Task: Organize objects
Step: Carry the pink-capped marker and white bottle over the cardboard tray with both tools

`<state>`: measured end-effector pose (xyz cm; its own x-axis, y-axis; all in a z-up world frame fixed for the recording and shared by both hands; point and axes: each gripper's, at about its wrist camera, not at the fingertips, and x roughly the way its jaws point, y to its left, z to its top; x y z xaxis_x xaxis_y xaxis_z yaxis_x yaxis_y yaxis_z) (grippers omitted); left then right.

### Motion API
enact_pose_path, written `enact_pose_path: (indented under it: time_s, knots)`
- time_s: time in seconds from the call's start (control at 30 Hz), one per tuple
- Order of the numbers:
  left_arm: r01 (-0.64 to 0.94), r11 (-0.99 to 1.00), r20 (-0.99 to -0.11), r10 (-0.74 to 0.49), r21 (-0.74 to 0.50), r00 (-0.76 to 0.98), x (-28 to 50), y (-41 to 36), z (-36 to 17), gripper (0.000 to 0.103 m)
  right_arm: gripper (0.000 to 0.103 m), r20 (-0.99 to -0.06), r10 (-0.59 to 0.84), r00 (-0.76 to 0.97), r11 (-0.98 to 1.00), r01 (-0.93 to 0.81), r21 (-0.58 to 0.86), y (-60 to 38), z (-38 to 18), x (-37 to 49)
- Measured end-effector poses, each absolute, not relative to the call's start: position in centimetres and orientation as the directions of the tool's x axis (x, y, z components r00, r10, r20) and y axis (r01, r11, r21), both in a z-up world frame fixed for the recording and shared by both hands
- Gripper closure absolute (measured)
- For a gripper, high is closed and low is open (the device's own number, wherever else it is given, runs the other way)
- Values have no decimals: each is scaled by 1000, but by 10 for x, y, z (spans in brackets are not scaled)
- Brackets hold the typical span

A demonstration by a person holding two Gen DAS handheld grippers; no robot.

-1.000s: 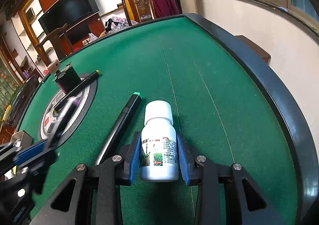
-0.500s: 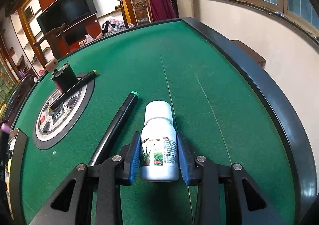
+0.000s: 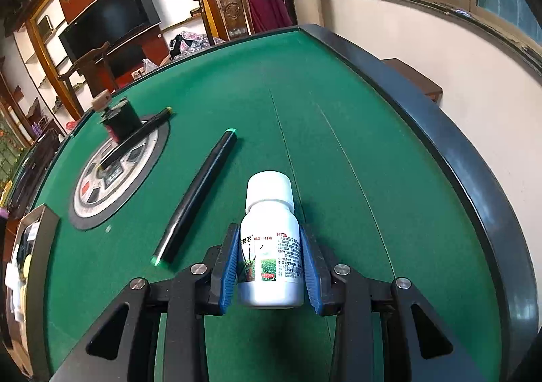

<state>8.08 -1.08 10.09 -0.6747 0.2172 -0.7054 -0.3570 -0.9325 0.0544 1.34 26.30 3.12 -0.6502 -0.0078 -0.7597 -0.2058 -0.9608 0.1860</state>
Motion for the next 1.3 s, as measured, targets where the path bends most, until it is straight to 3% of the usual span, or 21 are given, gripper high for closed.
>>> enact_pose_path:
  time_s: [0.6,1.3]
  knots:
    - [-275,-959,-671,157,72,-724,106,-46,107,89,66,-723,-74,-687,-983,-69,167,202,65,52]
    - [-84,-996,-649,35,43,-760,124,-141,105,88,66,-715,-284,-639,-950,286,122,33,92,61]
